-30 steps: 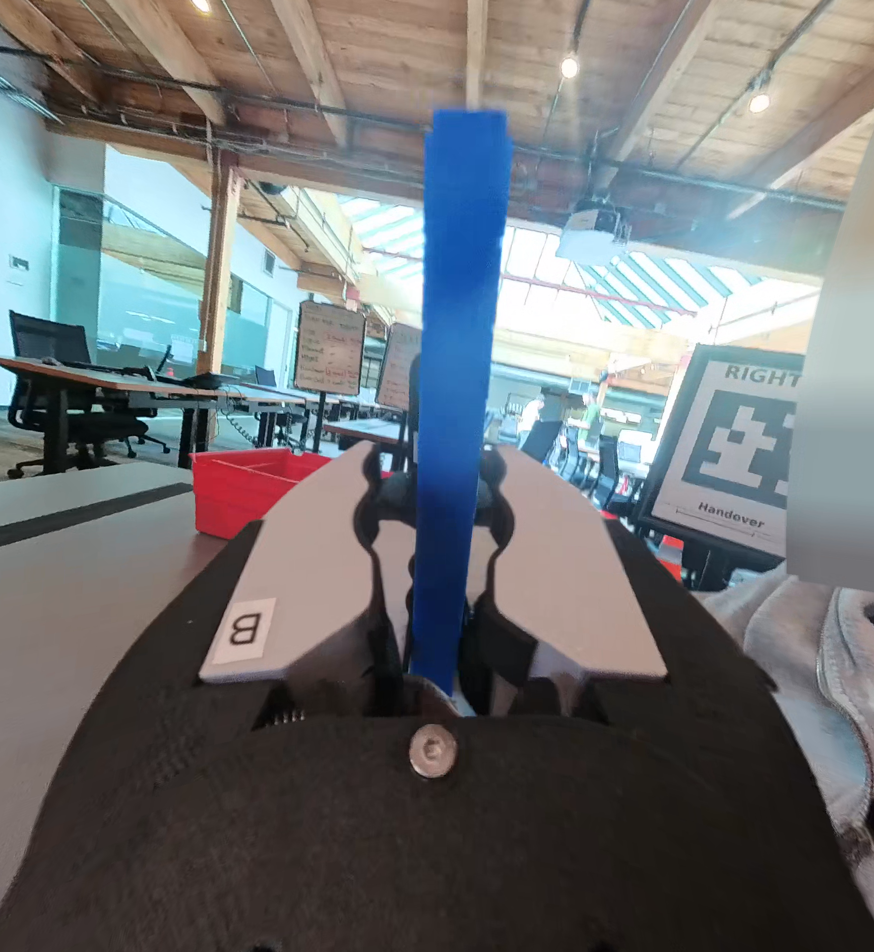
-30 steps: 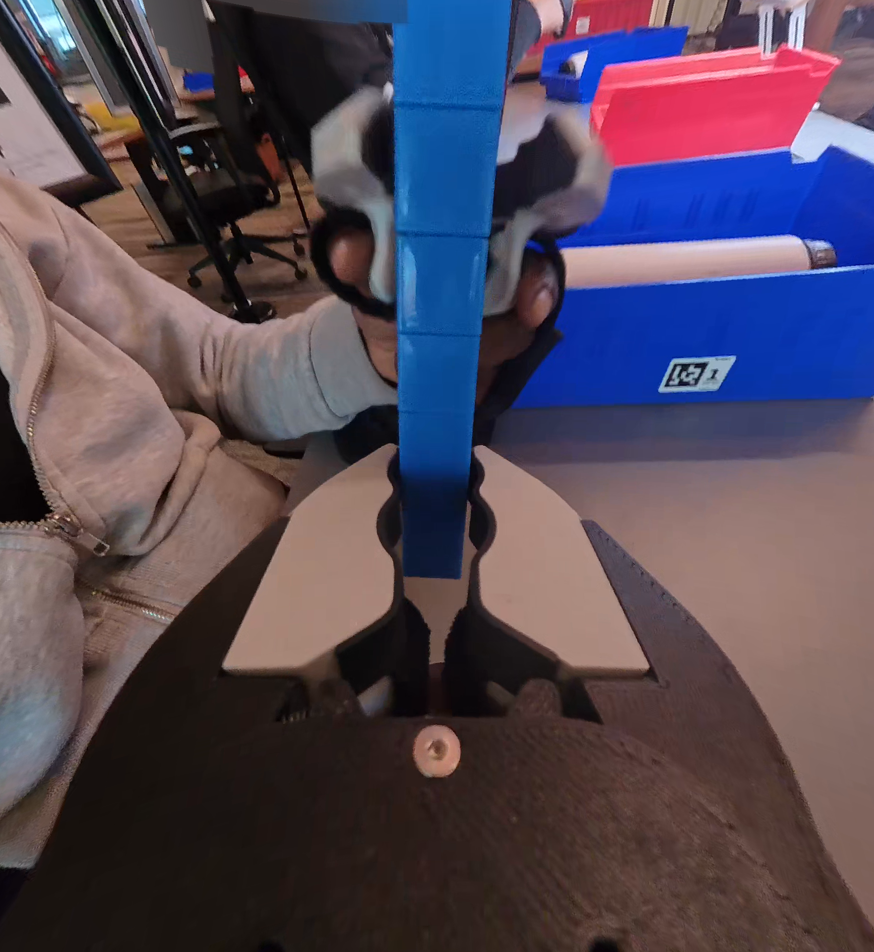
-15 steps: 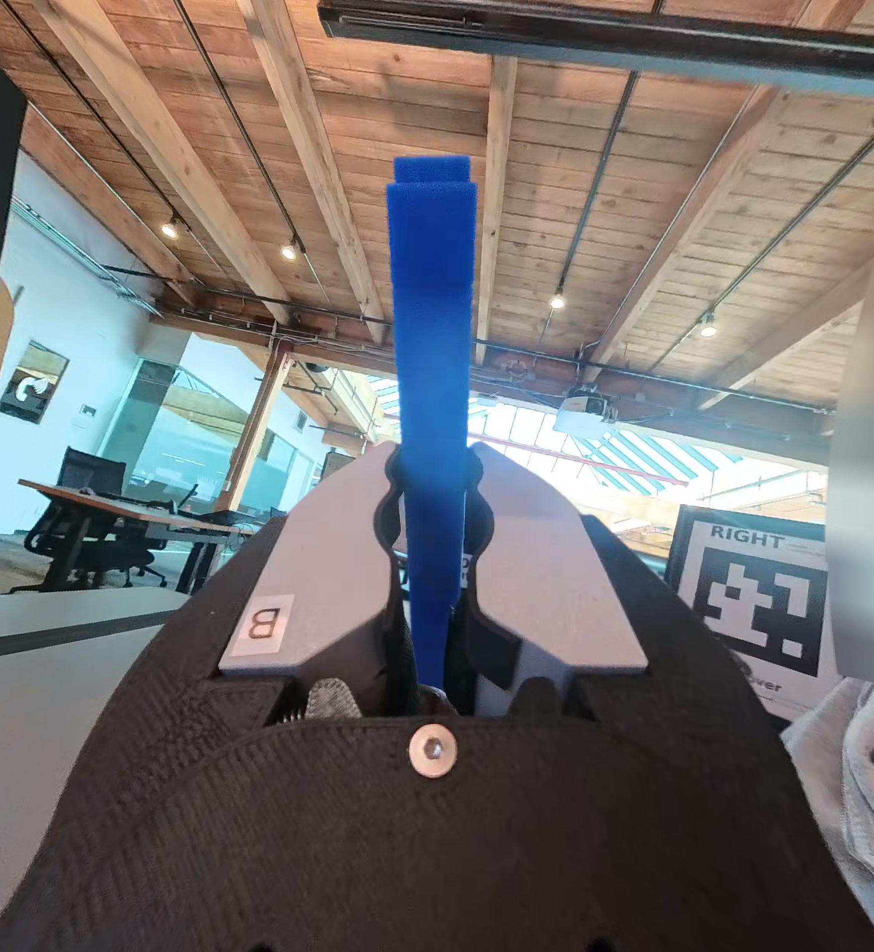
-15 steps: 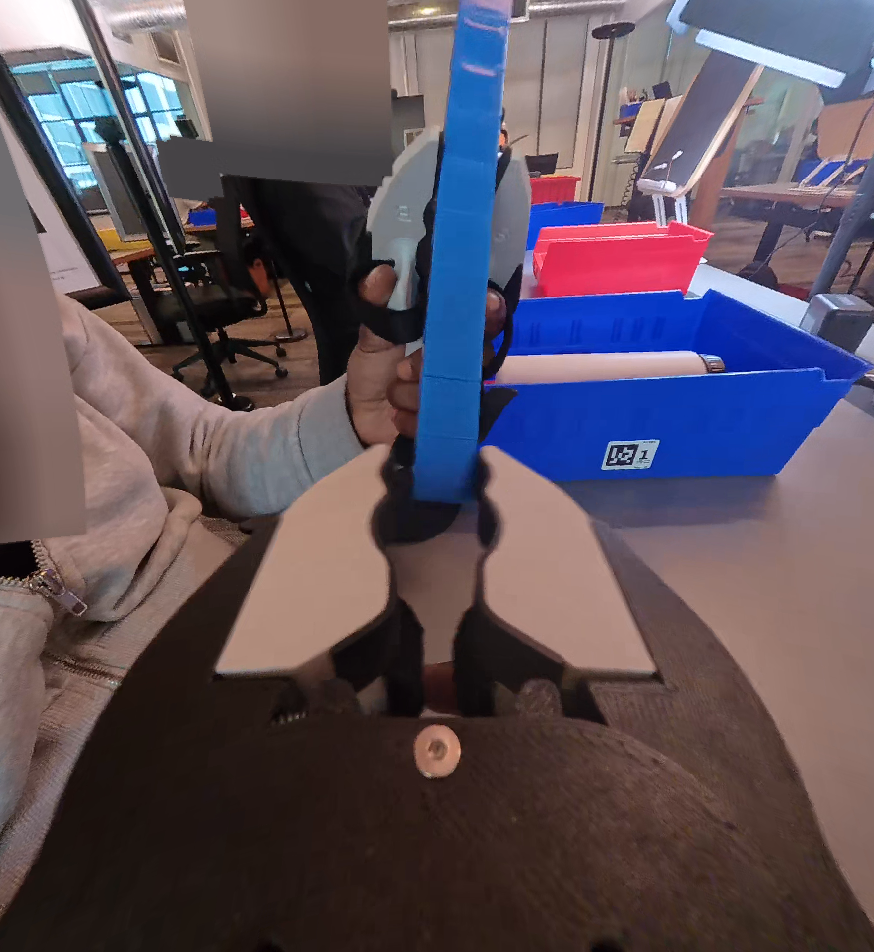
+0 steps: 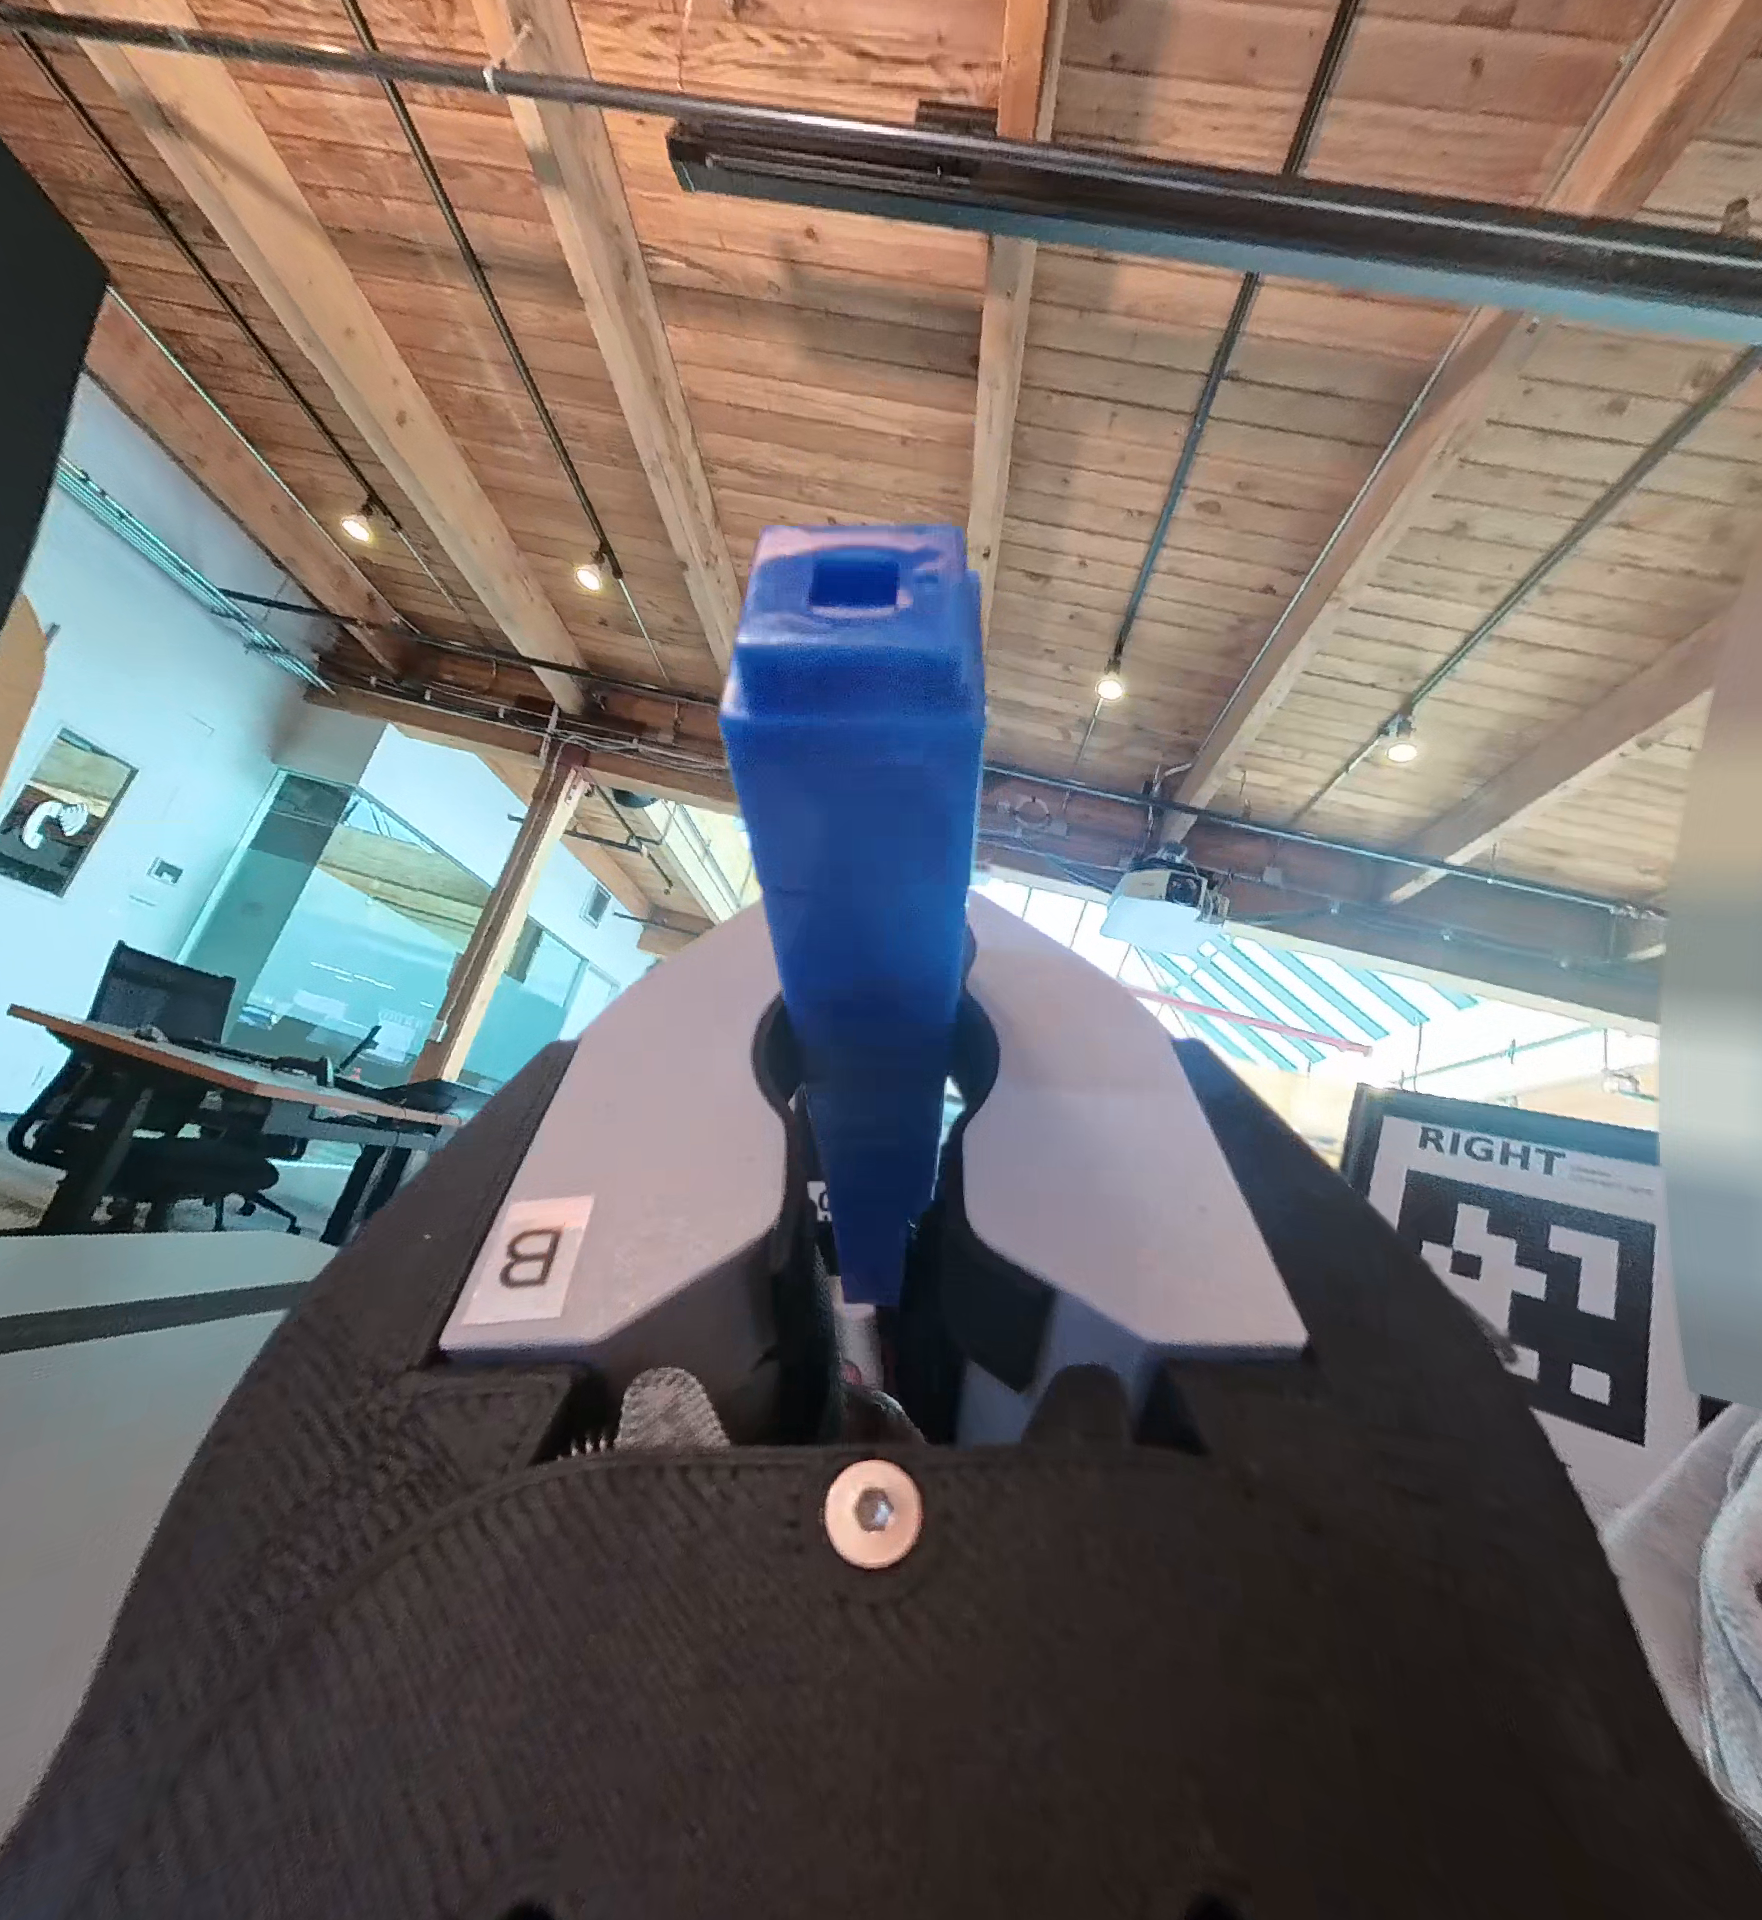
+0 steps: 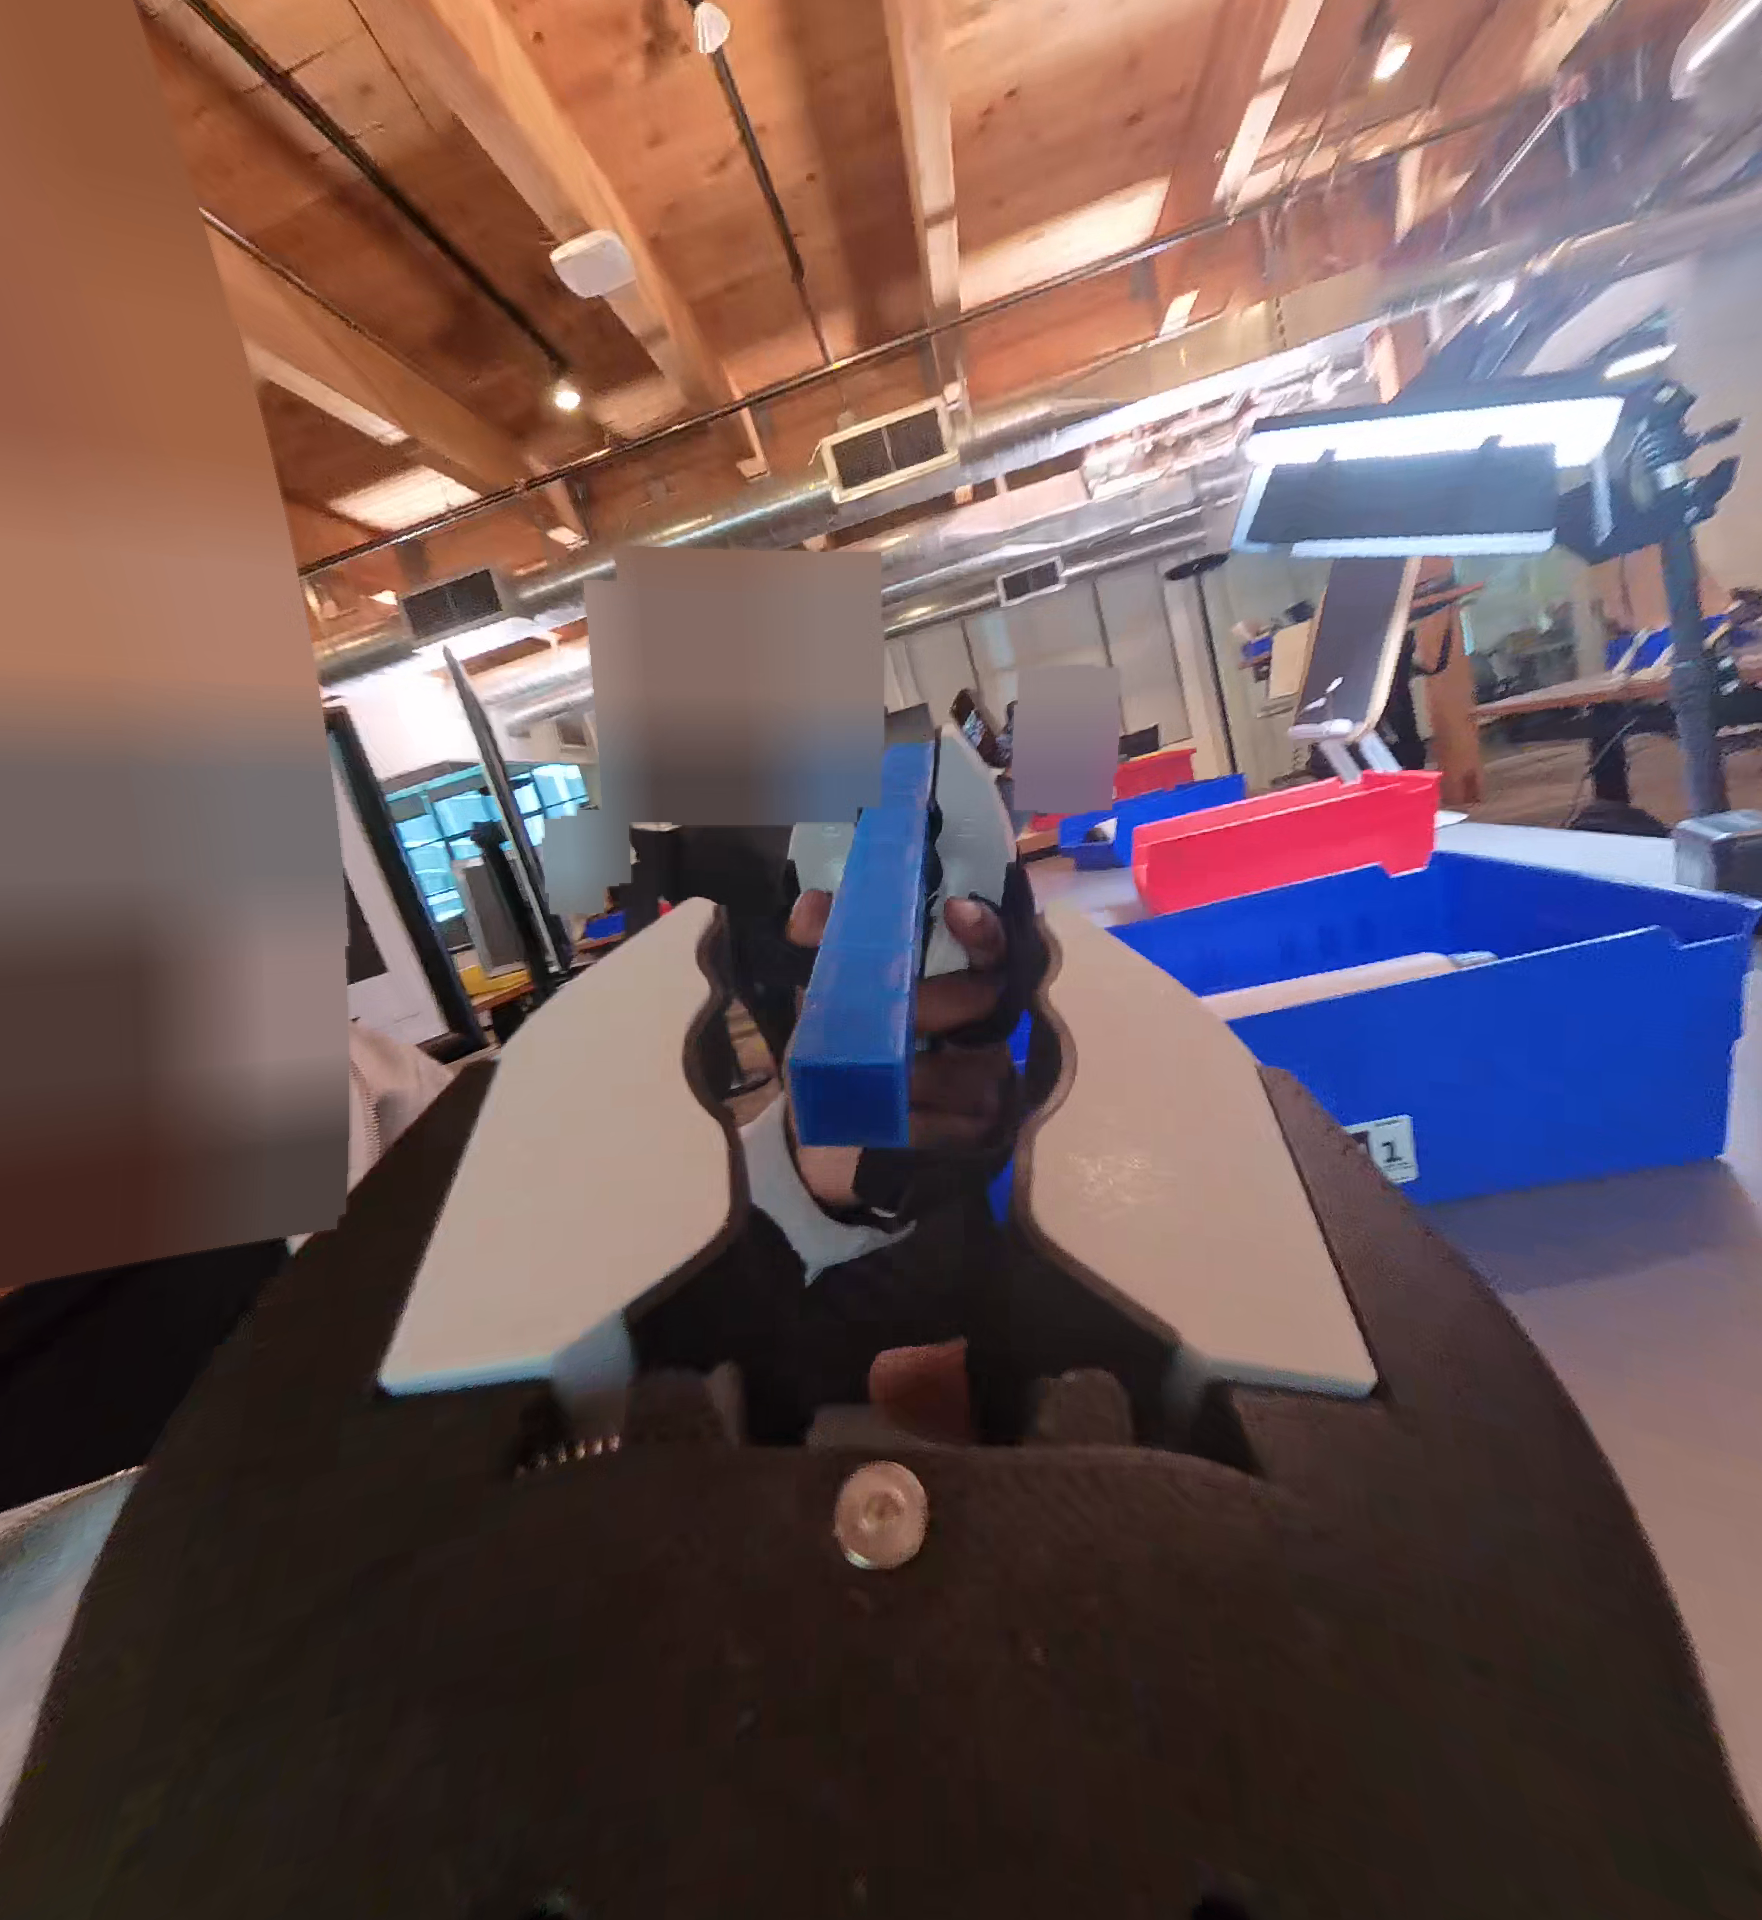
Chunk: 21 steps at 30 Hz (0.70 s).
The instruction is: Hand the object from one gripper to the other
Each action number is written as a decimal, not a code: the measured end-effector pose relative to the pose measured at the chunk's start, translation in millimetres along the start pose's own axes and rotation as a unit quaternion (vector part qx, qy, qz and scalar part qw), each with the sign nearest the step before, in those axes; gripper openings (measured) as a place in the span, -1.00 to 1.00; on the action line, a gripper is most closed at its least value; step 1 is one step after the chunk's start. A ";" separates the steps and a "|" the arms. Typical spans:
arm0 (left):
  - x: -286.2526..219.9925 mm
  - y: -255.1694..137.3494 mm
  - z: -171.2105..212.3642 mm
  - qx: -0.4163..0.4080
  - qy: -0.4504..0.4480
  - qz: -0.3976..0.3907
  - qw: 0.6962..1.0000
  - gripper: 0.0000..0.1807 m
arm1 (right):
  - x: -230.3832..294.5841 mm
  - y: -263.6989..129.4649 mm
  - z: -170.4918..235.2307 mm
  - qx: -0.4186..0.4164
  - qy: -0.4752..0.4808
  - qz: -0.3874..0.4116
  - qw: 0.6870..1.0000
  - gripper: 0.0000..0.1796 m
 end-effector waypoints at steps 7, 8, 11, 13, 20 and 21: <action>1.9 -1.9 -1.5 -0.019 -0.005 -0.011 1.000 -0.75 | 1.5 6.5 11.1 0.079 -0.035 0.014 0.996 -0.75; 1.9 -1.2 -0.7 -0.014 -0.006 -0.009 1.000 -0.75 | 2.0 5.4 9.9 0.080 -0.040 0.017 0.996 -0.75; 1.8 -0.1 0.9 0.007 -0.010 -0.005 1.000 -0.65 | 3.5 -3.8 0.3 0.050 -0.050 0.024 0.997 -0.75; 4.1 4.1 7.8 0.046 -0.029 0.000 0.999 -0.68 | 4.5 -13.4 -8.8 0.018 -0.051 0.025 0.998 -0.75; 2.4 0.4 5.5 -0.070 -0.055 -0.001 0.996 -0.72 | 4.5 -10.3 -16.2 -0.151 -0.054 0.026 0.987 -0.38; 2.1 -0.3 5.2 -0.080 -0.055 -0.003 0.995 -0.72 | 2.7 -2.5 -10.2 -0.144 -0.045 0.023 0.988 -0.28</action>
Point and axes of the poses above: each gripper's, where its closed fingertips meet, y out along the fingers, z out of its underside, x = y × z across the jaws, the point moved 5 cm from there along -y, back along the fingers, and after that the axes turned 14 degrees about x, right-handed, at the moved point
